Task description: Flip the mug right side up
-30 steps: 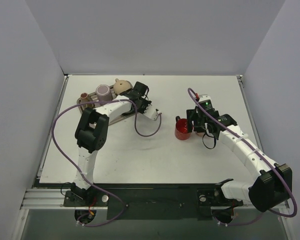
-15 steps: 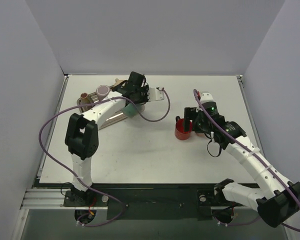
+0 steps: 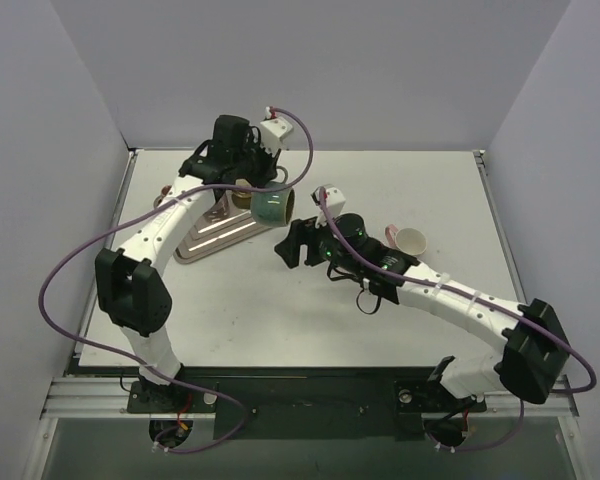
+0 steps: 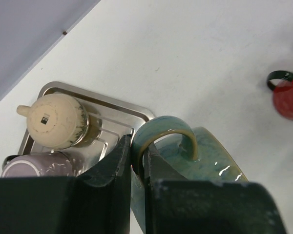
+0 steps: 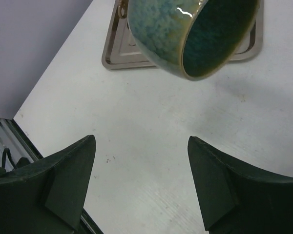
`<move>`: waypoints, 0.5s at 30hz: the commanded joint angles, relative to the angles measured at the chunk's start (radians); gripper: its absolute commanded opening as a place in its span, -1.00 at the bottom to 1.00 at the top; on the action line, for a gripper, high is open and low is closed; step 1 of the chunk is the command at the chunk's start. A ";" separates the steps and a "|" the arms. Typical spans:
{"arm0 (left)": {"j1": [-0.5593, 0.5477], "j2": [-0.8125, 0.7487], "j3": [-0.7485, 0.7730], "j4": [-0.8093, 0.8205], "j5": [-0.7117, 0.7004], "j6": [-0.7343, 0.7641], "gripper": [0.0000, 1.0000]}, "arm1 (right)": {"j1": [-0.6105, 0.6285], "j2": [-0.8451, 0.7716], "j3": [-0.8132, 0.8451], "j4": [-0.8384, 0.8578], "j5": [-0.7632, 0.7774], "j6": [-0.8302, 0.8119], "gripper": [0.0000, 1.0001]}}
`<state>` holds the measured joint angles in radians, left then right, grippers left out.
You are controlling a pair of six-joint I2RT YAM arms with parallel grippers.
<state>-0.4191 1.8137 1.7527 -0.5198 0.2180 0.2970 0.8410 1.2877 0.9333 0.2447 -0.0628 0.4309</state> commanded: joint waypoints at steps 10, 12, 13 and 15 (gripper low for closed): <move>-0.015 -0.200 -0.042 0.096 0.221 -0.138 -1.00 | -0.030 0.131 0.194 0.076 0.026 -0.099 0.39; -0.015 -0.200 -0.038 0.095 0.219 -0.130 -1.00 | -0.028 0.113 0.199 0.001 0.038 -0.135 0.39; -0.017 -0.200 -0.036 0.093 0.219 -0.121 -1.00 | -0.028 0.104 0.193 -0.024 0.043 -0.150 0.39; -0.017 -0.192 -0.022 0.081 0.237 -0.131 -1.00 | -0.029 0.082 0.176 -0.004 0.029 -0.161 0.44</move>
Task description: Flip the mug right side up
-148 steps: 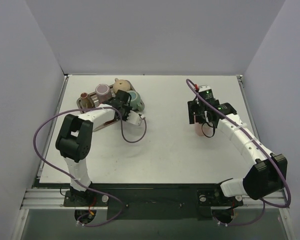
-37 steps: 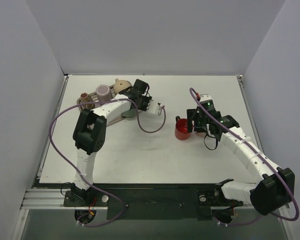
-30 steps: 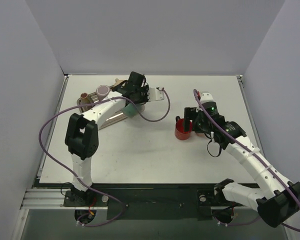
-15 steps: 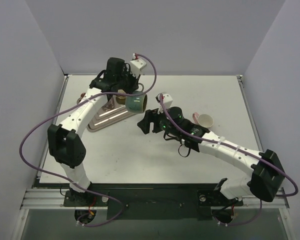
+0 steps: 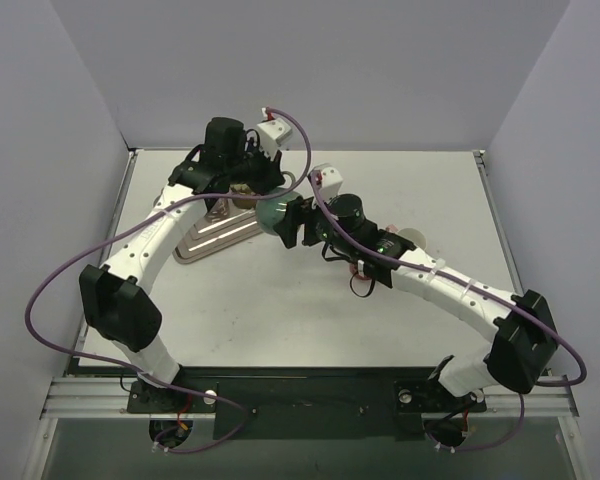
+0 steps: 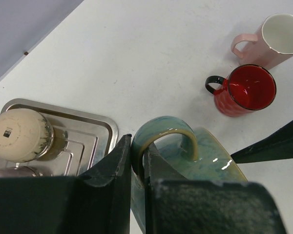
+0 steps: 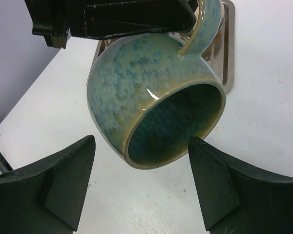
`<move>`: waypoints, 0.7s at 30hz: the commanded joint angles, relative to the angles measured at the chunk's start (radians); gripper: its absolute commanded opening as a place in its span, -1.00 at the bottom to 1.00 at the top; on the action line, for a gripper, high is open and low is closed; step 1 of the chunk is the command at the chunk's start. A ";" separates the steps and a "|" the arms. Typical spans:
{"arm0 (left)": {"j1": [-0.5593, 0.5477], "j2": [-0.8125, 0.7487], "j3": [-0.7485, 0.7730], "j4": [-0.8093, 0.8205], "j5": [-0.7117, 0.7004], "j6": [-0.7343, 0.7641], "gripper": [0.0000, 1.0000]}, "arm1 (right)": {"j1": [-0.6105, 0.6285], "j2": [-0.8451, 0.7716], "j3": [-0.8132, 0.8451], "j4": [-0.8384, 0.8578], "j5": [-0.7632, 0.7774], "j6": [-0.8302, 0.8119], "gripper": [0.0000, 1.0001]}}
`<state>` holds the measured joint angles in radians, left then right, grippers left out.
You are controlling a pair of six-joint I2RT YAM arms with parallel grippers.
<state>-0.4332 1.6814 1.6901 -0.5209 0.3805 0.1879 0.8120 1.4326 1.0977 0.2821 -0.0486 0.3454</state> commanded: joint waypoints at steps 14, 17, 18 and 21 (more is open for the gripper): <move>0.010 -0.063 0.010 0.096 0.158 -0.119 -1.00 | -0.036 0.068 0.071 0.143 -0.127 0.051 -1.00; 0.033 -0.037 0.037 0.023 0.052 -0.032 0.76 | -0.031 0.077 0.169 -0.140 -0.048 -0.029 -1.00; 0.048 -0.028 0.046 -0.008 0.028 -0.013 0.77 | -0.030 0.119 0.203 -0.306 -0.037 -0.073 -1.00; 0.120 -0.012 0.043 0.007 -0.067 -0.024 0.78 | -0.034 0.218 0.318 -0.515 -0.025 -0.111 -1.00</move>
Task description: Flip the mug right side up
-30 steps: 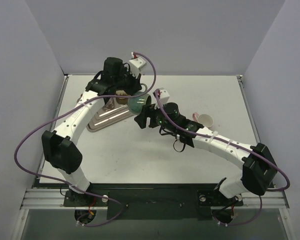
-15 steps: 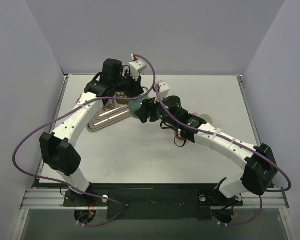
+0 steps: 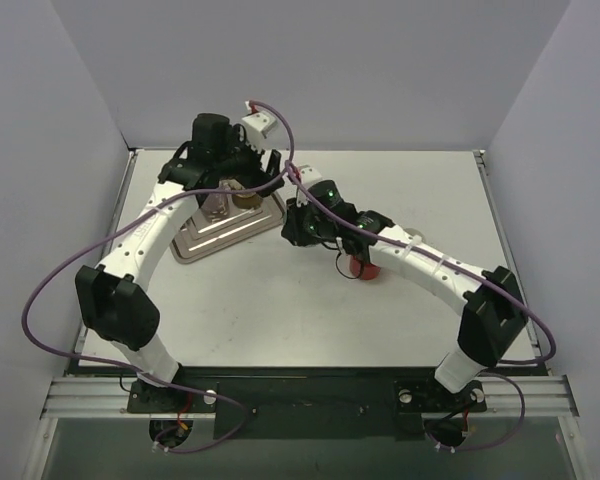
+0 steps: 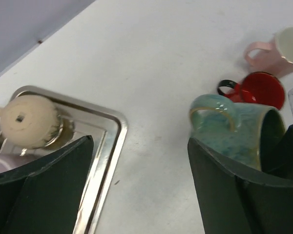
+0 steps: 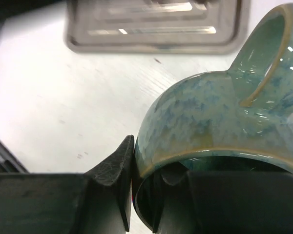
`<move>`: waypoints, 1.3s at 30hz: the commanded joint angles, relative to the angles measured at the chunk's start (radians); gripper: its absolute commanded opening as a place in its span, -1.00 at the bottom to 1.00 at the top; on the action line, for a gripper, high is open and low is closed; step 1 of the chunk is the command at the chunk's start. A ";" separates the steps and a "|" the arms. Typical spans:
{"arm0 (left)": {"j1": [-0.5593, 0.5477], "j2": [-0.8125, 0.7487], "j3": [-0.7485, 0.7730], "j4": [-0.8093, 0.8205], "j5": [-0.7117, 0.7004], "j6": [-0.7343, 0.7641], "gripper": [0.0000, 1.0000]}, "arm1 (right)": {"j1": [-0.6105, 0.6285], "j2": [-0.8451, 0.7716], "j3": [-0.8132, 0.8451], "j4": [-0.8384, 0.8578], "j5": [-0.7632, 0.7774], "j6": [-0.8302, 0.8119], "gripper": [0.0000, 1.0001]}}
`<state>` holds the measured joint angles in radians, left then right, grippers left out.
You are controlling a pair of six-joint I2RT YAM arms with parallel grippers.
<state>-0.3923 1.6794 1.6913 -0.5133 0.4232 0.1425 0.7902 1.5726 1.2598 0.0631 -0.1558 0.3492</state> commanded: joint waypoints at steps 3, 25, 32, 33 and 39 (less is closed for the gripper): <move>0.156 0.022 0.033 0.030 -0.207 0.058 0.79 | -0.028 0.167 0.159 -0.341 0.053 -0.089 -1.00; 0.472 0.307 0.148 0.079 -0.538 0.091 0.85 | -0.118 0.380 0.262 -0.493 0.067 -0.050 -0.10; 0.504 0.228 0.018 0.102 -0.494 0.037 0.85 | -0.086 0.299 0.227 -0.502 0.124 -0.068 0.16; 0.503 0.205 -0.064 0.152 -0.489 0.039 0.80 | -0.083 0.284 0.225 -0.500 0.134 -0.069 0.16; 0.495 0.170 -0.245 0.266 -0.503 -0.013 0.40 | -0.078 0.242 0.196 -0.477 0.185 -0.062 0.18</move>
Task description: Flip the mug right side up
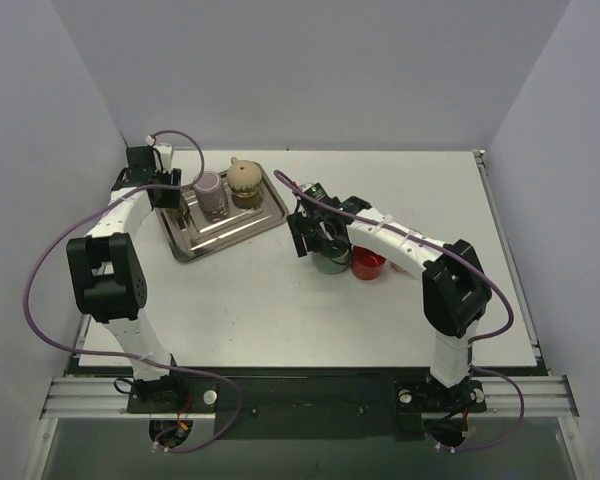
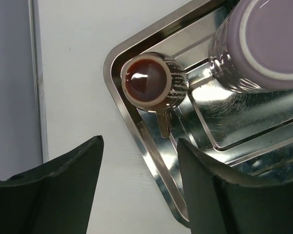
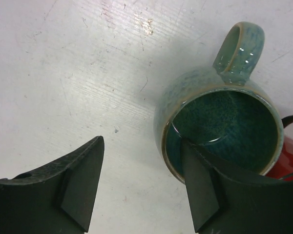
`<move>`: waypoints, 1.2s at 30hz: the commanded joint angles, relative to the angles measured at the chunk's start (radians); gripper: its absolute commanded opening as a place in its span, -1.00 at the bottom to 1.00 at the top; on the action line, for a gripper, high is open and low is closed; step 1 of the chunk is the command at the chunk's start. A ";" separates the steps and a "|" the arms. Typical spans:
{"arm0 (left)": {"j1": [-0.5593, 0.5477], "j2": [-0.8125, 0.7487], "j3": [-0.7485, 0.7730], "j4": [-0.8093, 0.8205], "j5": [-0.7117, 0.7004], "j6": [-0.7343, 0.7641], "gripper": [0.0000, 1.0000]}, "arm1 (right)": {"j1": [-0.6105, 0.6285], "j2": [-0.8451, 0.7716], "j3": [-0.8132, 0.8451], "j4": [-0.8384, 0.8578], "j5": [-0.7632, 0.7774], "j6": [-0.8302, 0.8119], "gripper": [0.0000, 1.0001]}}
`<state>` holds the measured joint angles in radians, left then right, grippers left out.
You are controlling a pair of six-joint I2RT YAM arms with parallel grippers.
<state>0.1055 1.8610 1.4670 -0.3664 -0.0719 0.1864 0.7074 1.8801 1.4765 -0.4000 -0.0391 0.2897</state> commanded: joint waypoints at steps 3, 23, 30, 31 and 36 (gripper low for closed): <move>-0.001 0.027 -0.030 0.164 -0.042 -0.073 0.31 | 0.007 -0.081 -0.028 -0.016 0.068 -0.010 0.18; -0.030 0.202 0.030 0.216 -0.089 -0.067 -0.05 | 0.013 -0.147 -0.090 0.004 0.100 -0.023 0.18; -0.030 0.210 0.050 0.193 -0.059 -0.048 -0.11 | 0.010 -0.159 -0.101 0.004 0.108 -0.027 0.18; -0.029 0.219 0.058 0.185 -0.052 -0.045 -0.11 | 0.010 -0.160 -0.099 0.003 0.110 -0.027 0.18; -0.029 0.216 0.061 0.185 -0.045 -0.045 -1.00 | 0.009 -0.180 -0.114 0.003 0.111 -0.030 0.18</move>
<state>0.0757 2.0724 1.4784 -0.2150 -0.1295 0.1390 0.7151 1.7668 1.3808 -0.3847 0.0402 0.2733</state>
